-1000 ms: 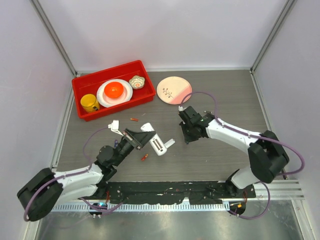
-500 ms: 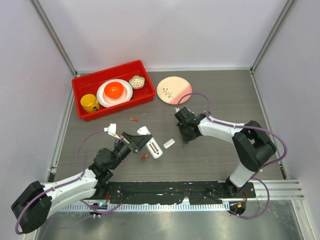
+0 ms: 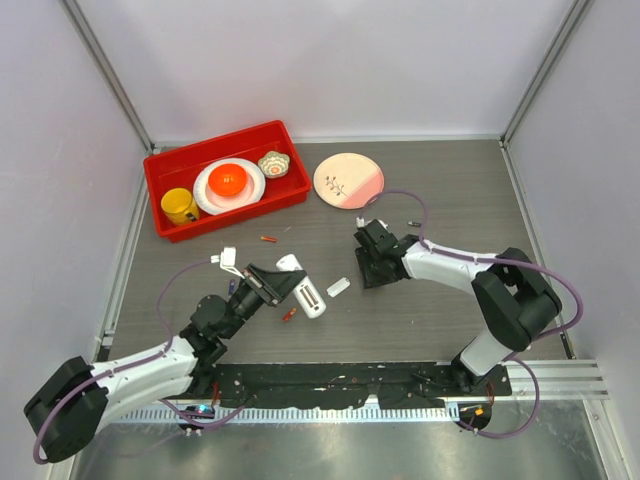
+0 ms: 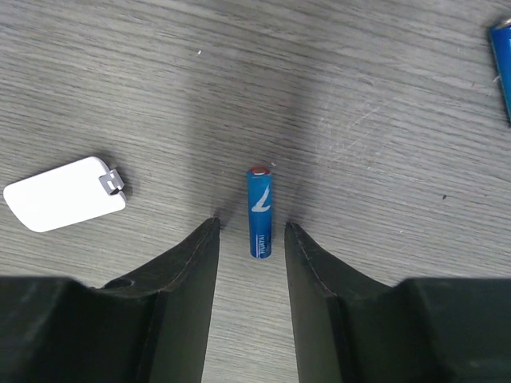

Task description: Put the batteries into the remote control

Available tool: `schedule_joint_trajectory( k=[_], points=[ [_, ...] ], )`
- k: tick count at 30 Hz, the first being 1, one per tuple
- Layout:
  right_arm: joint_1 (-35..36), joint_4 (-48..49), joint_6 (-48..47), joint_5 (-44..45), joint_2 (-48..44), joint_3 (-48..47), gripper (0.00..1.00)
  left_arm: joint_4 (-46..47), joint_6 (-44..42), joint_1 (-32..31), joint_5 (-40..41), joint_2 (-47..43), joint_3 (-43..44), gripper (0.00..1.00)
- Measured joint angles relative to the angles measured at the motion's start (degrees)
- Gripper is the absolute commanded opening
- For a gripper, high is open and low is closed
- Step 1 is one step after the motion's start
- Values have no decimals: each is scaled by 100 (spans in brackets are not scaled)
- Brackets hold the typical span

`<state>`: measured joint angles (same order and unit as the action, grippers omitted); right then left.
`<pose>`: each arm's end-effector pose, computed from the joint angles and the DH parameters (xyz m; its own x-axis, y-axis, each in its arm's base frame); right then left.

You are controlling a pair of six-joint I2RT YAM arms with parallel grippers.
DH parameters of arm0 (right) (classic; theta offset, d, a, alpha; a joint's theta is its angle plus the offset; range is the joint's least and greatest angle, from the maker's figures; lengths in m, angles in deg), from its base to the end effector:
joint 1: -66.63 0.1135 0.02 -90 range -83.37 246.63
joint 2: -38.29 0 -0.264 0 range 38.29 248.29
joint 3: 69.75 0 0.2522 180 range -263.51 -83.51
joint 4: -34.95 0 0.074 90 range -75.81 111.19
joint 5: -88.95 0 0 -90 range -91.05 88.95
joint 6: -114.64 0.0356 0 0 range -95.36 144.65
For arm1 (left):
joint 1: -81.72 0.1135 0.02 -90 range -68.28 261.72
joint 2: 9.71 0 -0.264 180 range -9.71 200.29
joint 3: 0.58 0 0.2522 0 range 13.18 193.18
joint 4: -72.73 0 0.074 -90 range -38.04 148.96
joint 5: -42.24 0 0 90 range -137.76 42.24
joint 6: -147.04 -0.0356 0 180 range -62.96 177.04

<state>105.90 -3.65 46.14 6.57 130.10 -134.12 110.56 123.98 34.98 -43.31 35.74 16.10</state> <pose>0.2326 0.1841 0.1613 -0.8729 -0.2445 -0.4223 -0.2857 0.9577 0.0361 0.1144 -0.1175 0.1975 -0.5775 -0.7249 -0.3756 0.3631 0.1840 -0.9134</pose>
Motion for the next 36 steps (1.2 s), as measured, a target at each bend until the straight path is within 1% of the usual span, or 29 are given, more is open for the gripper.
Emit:
schedule_joint_trajectory(
  k=[3, 6, 9, 10, 14, 17, 19, 21, 23, 24, 25, 27, 31, 33, 36],
  points=[
    [0, 74, 35, 9, -50, 72, 37, 4, 2, 0, -2, 76, 0, 0],
    [-2, 151, 90, 28, -111, 155, 29, 9, 2, 0, -4, 122, 0, 0],
    [-2, 225, 140, 39, -157, 225, 17, 22, 4, 0, -7, 133, 0, 0],
    [-2, 249, 144, 37, -164, 240, 1, 31, 2, 0, -7, 133, 0, 0],
    [-2, 308, 225, 2, -219, 299, 1, 48, 4, 0, -2, 201, 0, 0],
    [0, 269, 286, -55, -293, 334, 1, 109, 2, 0, -13, 413, 17, 0],
    [4, -46, 328, -127, -487, 348, 1, 195, 4, 0, -17, 658, 74, 0],
    [13, -507, 376, -186, -957, 306, 1, 413, 13, 0, -13, 949, 127, 0],
    [35, -966, 393, -284, -1532, 68, 1, 706, 42, 0, 2, 1246, 157, 0],
    [52, -1456, 382, -396, -2020, -520, 1, 1086, 142, 4, 4, 1655, 177, 0],
    [90, -1604, 356, -485, -2192, -846, 1, 1204, 184, 7, -2, 1792, 177, 0],
    [210, -1941, 282, -695, -2365, -1510, 1, 1681, 332, 15, -68, 2350, 225, 0],
    [560, -2444, 175, -1261, -2365, -2170, 1, 1886, 640, 76, -433, 3252, 343, 0],
    [728, -2684, 144, -1613, -2238, -2245, 1, 1886, 699, 83, -638, 3403, 413, 0],
    [935, -2964, 133, -2013, -1971, -2245, 1, 1965, 748, 85, -841, 3390, 529, 0]
  ],
)
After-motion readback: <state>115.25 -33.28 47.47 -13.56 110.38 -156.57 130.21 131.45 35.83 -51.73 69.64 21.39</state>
